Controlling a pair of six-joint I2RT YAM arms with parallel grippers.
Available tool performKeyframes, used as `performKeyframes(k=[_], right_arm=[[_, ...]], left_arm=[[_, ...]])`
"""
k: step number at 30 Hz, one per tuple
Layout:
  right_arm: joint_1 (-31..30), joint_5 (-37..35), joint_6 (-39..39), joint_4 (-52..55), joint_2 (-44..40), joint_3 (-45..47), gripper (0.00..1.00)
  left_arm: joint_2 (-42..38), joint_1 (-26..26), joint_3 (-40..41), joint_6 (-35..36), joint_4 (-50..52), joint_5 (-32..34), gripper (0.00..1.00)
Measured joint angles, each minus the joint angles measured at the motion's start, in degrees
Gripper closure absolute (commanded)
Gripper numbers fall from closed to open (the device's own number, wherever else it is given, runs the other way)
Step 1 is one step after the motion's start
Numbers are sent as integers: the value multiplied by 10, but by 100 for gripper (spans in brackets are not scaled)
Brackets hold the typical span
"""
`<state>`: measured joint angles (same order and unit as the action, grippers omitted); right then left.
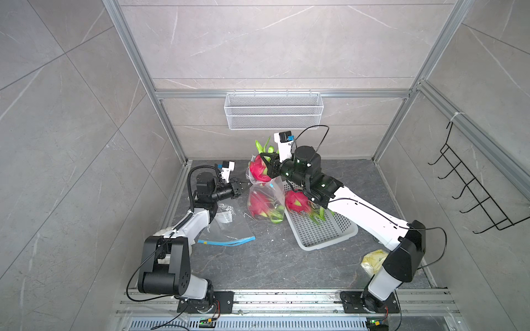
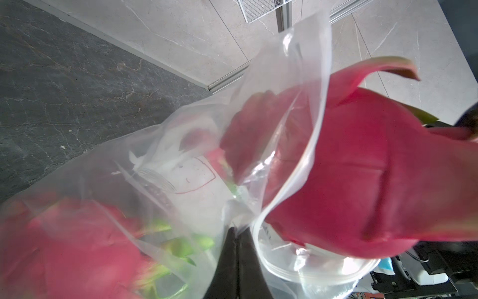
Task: Open the zip-top bag and take out the dragon fruit
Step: Pick up the dragon fruit from the zipper food storage bag.
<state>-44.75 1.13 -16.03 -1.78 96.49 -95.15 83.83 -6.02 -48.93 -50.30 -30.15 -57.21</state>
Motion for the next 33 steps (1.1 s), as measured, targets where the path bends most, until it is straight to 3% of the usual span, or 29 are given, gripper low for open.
performKeyframes(k=[8,13,25,33], right_arm=[[0,0,15,10,-66,19,100],[0,-9,14,-46,-76,59,100],[0,24,-74,-161,83,-20,100],[0,30,-84,-173,84,-38,100]], left_arm=[[0,-4,0,0,-1,-8,100],[0,-5,0,2,0,-12,100],[0,0,0,15,19,-6,100],[0,0,0,17,16,-1,100]])
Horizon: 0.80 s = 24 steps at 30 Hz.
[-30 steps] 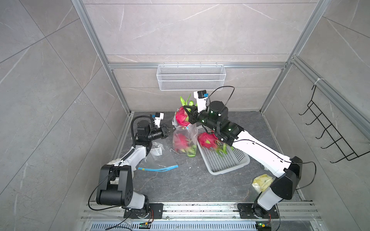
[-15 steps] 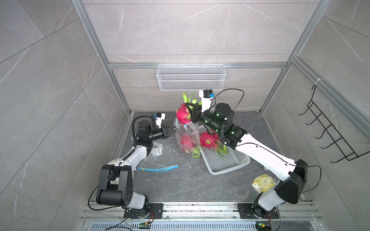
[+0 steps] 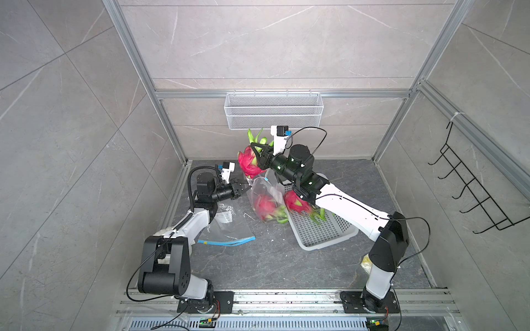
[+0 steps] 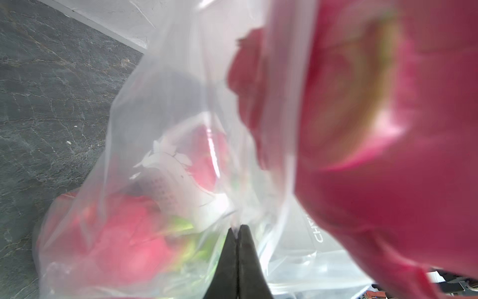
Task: Open the zip-top bag and take out the dragon fruit
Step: Pick up the dragon fruit from the zipper food storage bag, then place the dragon fruit in the basket.
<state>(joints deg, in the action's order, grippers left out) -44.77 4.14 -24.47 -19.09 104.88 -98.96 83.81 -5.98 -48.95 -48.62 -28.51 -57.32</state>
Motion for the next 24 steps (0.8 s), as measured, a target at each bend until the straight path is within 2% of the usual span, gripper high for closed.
performKeyframes(k=[8,15,20,24], right_arm=[[0,-11,0,7,-75,33,100],[5,-17,-23,-34,-137,63,100],[8,-10,-21,6,-154,52,100],[8,-24,25,95,-189,53,100]], left_arm=[[0,0,0,0,-5,-1,100],[0,0,0,0,-2,-1,100],[0,0,0,0,-2,-1,100],[0,0,0,0,-1,-1,100]])
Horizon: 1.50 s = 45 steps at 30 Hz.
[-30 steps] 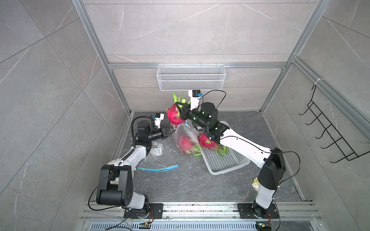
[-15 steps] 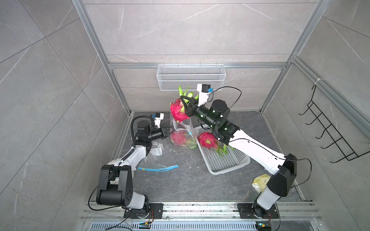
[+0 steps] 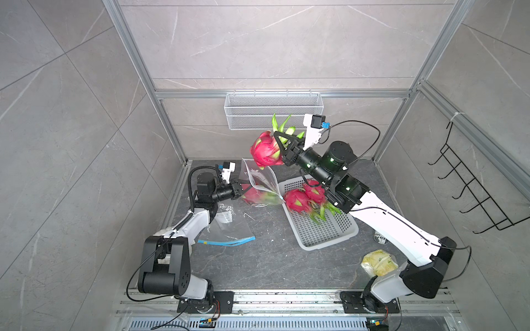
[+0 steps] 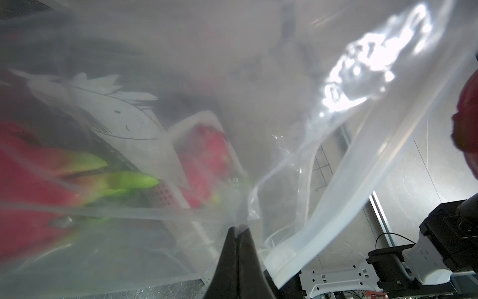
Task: Open the zip-top bag and take out the dragon fruit
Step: Place the dragon fruit in the basket.
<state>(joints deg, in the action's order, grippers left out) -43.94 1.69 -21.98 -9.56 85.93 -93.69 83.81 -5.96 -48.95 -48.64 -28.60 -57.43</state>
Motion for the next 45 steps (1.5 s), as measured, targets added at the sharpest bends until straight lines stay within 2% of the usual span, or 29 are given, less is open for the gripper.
performKeyframes(k=[8,13,18,24,34,38,40,42,44,45], right_arm=[[6,-111,99,178,-119,32,100],[21,-179,106,246,-174,124,100],[47,-205,76,295,-193,238,100],[77,-185,24,345,-192,312,100],[79,-83,-10,429,-90,310,100],[79,-50,-16,458,-25,276,100],[79,-42,-18,459,11,251,85],[79,-40,-21,460,31,231,76],[79,-38,-23,460,45,209,56],[79,-38,-21,461,50,196,51]], left_arm=[[-1,4,0,0,1,0,100],[-1,5,0,0,2,0,100],[-1,5,0,0,3,-1,100],[-1,5,0,2,3,-1,100],[-1,9,0,6,8,-2,100],[-1,9,0,6,13,-2,100],[-1,9,0,6,14,-2,100],[-1,9,0,7,16,-2,100],[-1,9,0,7,16,-2,100],[-1,9,0,7,16,-2,100]])
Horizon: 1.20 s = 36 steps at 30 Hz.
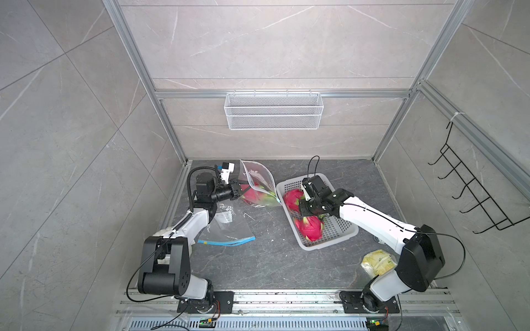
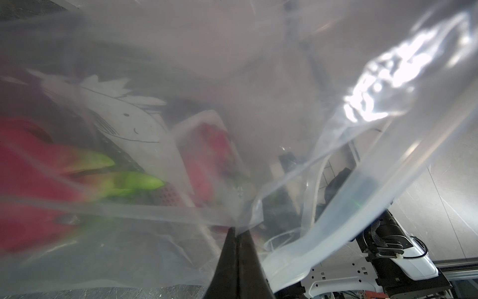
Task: Open the zip-top bag and take out the dragon fruit
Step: Place the dragon fruit in the basket.
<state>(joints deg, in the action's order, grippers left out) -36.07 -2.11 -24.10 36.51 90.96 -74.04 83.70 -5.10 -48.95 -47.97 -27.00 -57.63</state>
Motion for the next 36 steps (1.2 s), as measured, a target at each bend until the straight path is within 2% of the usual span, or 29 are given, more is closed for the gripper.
performKeyframes(k=[2,6,13,17,22,26,32,36], right_arm=[[0,-1,7,1,5,-30,46],[0,-6,27,1,4,-105,47],[-11,39,59,-3,-10,-216,53],[-38,87,71,-20,2,-277,61],[-56,142,75,-42,64,-361,72],[-63,167,74,-48,129,-405,76],[-67,166,75,-32,203,-439,87],[-67,144,77,-9,230,-449,88]], left_arm=[[0,0,0,0,0,0,100],[0,0,0,1,3,0,100],[-3,0,-4,5,16,0,100],[-8,-2,-7,4,22,0,100],[-26,-6,-7,9,48,1,100],[-46,-9,-7,19,75,1,100],[-69,-10,-8,40,102,1,100],[-69,-10,-8,49,112,0,100]])
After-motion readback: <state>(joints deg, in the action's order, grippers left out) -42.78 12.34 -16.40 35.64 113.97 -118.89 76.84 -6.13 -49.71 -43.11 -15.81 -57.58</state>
